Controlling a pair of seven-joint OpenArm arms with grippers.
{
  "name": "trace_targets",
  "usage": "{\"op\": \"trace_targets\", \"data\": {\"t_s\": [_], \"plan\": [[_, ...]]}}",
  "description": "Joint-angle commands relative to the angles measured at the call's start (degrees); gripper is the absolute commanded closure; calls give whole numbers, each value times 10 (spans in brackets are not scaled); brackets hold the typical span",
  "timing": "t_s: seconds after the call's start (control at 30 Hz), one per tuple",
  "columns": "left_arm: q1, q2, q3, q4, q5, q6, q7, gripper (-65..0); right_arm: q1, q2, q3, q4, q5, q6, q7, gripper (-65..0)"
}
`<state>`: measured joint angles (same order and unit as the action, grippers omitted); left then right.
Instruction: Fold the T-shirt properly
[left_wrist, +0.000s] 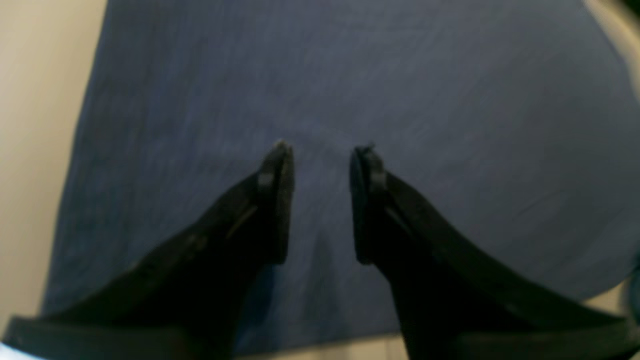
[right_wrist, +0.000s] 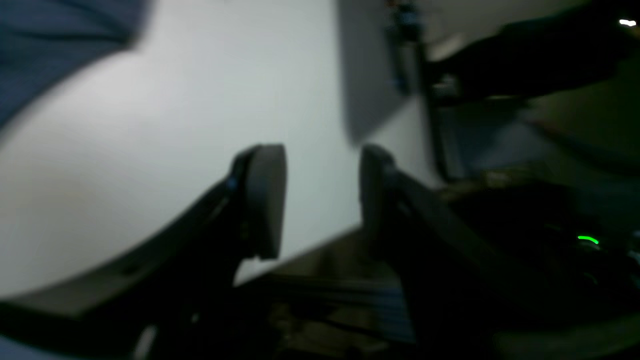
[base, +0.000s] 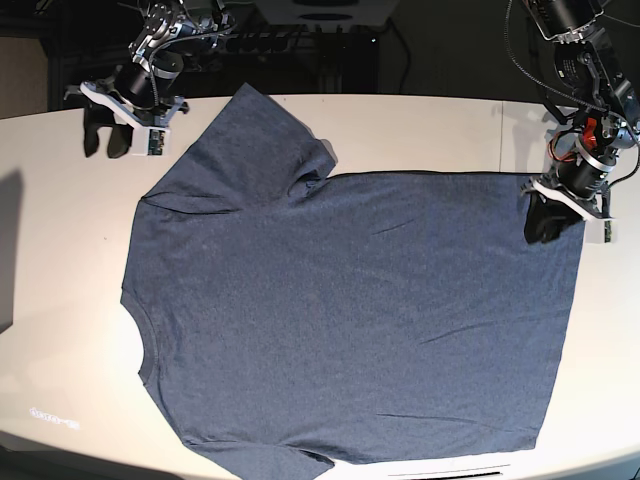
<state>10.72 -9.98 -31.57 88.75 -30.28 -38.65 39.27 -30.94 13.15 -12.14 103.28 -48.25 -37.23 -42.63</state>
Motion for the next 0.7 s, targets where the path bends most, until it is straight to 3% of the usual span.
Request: {"op": "trace_targets", "data": {"t_s": [0.0,0.13,0.23,0.33,0.43,0.5,0.6,0.67], "plan": [[-5,-7,-6,9,10,-13,-4,-224,-2,2,2,10,13,12,20,-252],[-5,-8,-26,9,94,-13,7,-224,-2,2,2,10,89,75,70,-252],[-4,-24,-47,9,120,-10,9,-224,-2,2,-2,10,131,137,94,-252],[0,-52,-73,9,111,60,24,-224,-2,1,-10,10,160,170,104,-252],[-1,-78,-91,9,45,93,90,-224,-2,1,-12,10,141,156,105,-252],[-1,-90,-99,9,14,93,117,-224,-2,1,-12,10,91,108,104,-253],[-1,-93,-102,9,1,93,120,-224,-2,2,-12,10,24,45,98,-253],[0,-92,-102,9,-11,93,120,-224,-2,2,-12,10,2,40,84,-252]]}}
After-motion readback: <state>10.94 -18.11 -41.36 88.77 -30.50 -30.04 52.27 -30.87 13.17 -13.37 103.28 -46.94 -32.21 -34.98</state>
